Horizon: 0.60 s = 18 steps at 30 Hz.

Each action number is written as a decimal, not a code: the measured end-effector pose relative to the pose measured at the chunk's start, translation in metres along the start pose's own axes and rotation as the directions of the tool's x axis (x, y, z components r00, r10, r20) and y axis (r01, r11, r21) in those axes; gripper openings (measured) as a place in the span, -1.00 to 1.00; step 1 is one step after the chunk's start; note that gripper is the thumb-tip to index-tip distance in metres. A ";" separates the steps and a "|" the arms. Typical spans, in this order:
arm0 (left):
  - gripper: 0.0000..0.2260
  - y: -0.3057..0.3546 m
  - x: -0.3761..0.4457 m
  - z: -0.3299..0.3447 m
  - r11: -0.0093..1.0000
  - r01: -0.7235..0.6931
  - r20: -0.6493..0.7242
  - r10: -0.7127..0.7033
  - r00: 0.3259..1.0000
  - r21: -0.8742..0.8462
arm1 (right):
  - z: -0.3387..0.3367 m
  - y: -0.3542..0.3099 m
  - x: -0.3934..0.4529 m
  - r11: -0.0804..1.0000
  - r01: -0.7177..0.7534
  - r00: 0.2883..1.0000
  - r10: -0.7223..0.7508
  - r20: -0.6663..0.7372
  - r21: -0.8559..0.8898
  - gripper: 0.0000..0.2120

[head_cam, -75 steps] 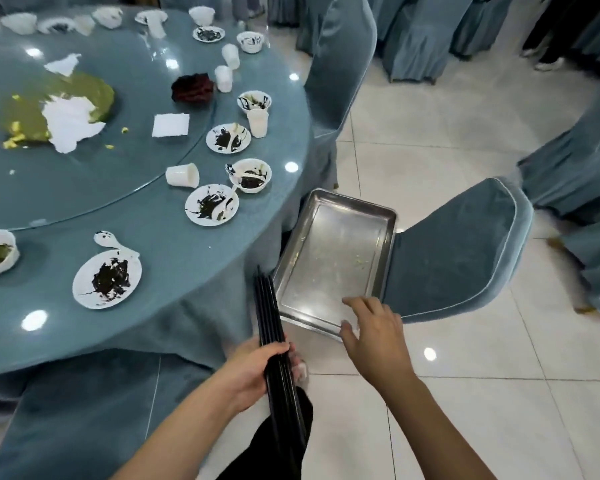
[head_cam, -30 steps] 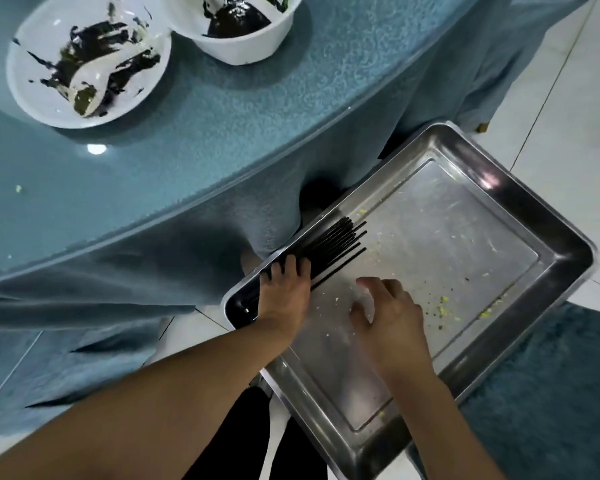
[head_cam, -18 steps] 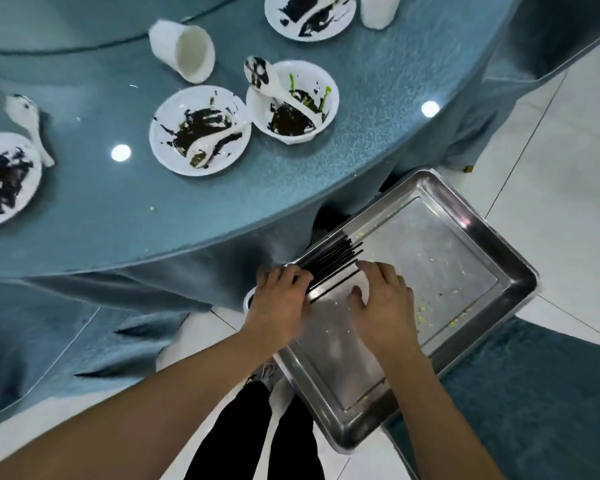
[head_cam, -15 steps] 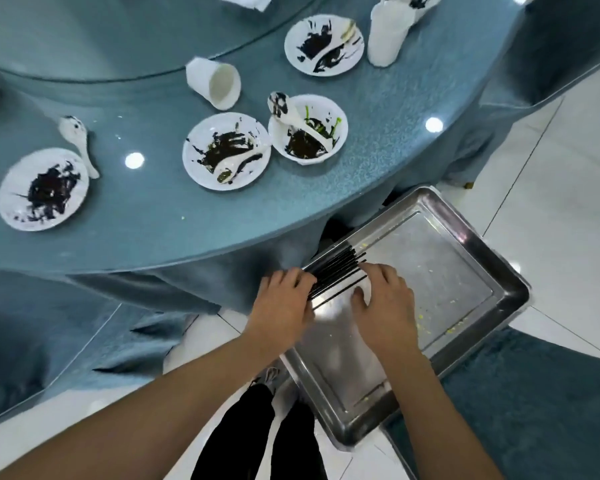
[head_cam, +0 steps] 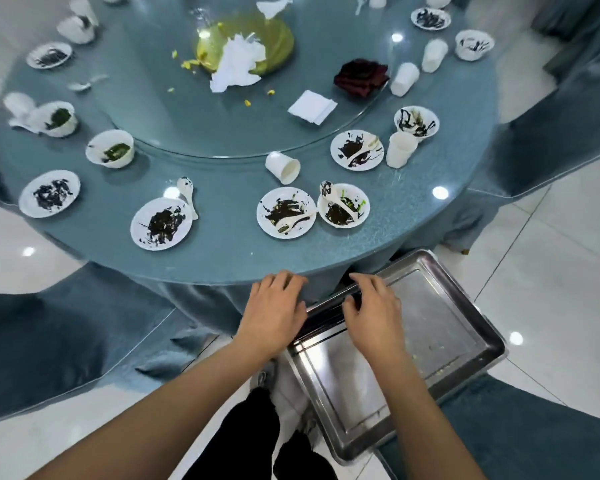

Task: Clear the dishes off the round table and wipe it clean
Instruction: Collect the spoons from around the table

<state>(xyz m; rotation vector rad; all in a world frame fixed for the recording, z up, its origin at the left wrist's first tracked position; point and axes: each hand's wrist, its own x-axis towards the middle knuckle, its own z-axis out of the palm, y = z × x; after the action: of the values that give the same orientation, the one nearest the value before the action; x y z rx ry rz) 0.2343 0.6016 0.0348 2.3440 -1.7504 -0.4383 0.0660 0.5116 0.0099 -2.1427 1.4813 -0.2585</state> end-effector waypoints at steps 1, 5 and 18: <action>-0.67 -0.003 -0.001 -0.005 1.000 0.008 -0.003 -0.008 1.000 -0.001 | -0.003 -0.006 0.001 1.000 0.002 1.000 -0.002 0.011 -0.008 -0.60; -0.69 -0.016 0.003 -0.019 0.998 0.054 0.001 -0.054 0.999 -0.023 | -0.015 -0.023 0.009 1.000 0.008 1.000 -0.008 0.026 -0.020 -0.60; -0.65 -0.073 0.125 -0.022 0.999 0.053 0.094 -0.051 0.994 -0.011 | -0.022 -0.055 0.081 0.991 -0.029 0.999 0.030 0.011 -0.133 -0.62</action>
<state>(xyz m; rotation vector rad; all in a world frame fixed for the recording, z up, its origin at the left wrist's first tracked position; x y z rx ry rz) 0.3404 0.5027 0.0171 2.4008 -1.7232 -0.5747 0.1328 0.4458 0.0463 -2.2191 1.5606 -0.1382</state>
